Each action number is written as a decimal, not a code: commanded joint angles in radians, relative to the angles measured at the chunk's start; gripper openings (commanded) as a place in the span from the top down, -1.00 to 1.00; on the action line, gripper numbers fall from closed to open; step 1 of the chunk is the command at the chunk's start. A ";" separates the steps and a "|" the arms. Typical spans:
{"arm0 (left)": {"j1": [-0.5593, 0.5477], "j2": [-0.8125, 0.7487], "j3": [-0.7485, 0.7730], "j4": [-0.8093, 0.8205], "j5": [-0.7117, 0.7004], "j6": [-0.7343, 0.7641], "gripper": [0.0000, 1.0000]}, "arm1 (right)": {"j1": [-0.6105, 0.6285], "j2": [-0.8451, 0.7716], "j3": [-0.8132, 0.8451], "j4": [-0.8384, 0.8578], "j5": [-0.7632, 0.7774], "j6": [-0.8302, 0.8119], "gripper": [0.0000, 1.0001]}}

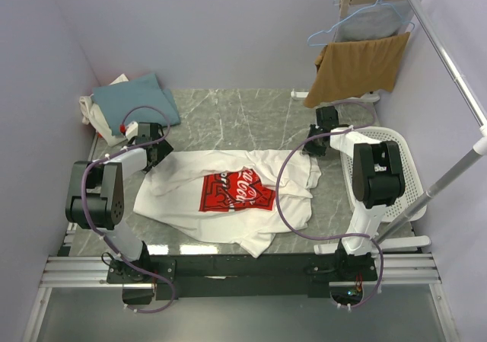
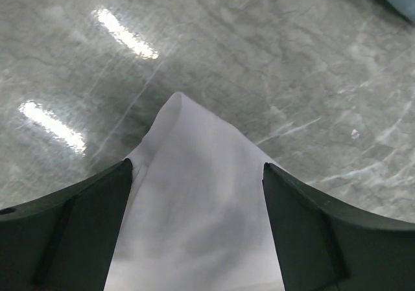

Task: Fold and stack the t-shirts
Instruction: Fold the flattened tshirt in 1/3 of the way

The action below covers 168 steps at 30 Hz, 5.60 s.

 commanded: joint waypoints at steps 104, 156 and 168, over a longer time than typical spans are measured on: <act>0.113 -0.142 -0.142 0.232 0.325 -0.082 -0.03 | -0.061 0.026 0.176 -0.033 0.097 -0.058 1.00; 0.195 0.133 0.212 0.125 0.456 0.053 0.09 | 0.132 -0.331 0.046 -0.123 0.281 -0.109 -0.46; -0.048 -0.223 -0.099 0.201 0.395 -0.034 -0.41 | 0.377 -0.256 -0.048 -0.155 0.247 -0.103 -0.45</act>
